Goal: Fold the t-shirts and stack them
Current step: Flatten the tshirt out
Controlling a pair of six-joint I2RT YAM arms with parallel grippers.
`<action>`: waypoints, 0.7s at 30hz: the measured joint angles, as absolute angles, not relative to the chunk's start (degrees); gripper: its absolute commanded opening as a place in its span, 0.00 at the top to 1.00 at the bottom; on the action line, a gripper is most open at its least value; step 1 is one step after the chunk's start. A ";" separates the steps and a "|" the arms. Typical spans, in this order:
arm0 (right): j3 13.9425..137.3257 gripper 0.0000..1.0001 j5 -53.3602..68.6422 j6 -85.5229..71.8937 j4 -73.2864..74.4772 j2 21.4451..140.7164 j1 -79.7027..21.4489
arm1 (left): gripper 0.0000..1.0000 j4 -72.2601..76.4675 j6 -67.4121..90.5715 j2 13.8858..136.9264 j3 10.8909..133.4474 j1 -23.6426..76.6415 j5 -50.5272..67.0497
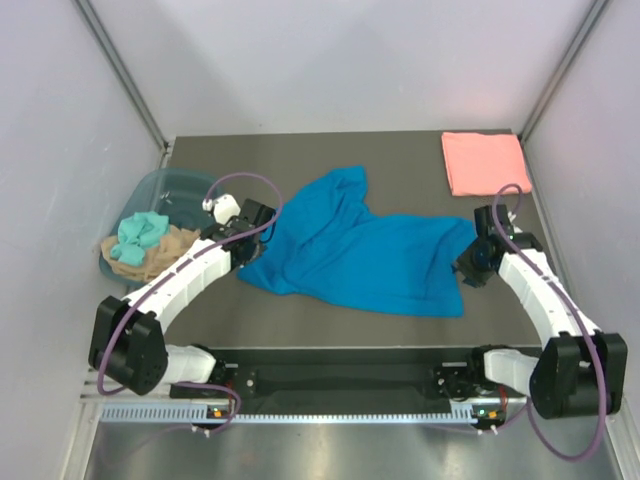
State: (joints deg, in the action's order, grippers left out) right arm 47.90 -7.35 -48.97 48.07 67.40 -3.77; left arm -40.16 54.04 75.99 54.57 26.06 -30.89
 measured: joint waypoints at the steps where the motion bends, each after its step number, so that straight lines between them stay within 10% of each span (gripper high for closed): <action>1: 46.89 0.66 -7.27 -49.60 48.21 66.41 -3.90 | 1.00 -40.12 54.04 75.99 54.57 26.06 -30.89; 21: 30.79 0.76 -6.79 -61.19 52.07 56.07 -7.44 | 1.00 -39.48 54.06 75.99 54.57 26.06 -30.89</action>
State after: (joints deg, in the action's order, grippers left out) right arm 30.79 -6.79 -61.19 52.07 56.07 -7.44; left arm -39.48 54.06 75.99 54.57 26.06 -30.89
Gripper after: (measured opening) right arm 0.248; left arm 0.011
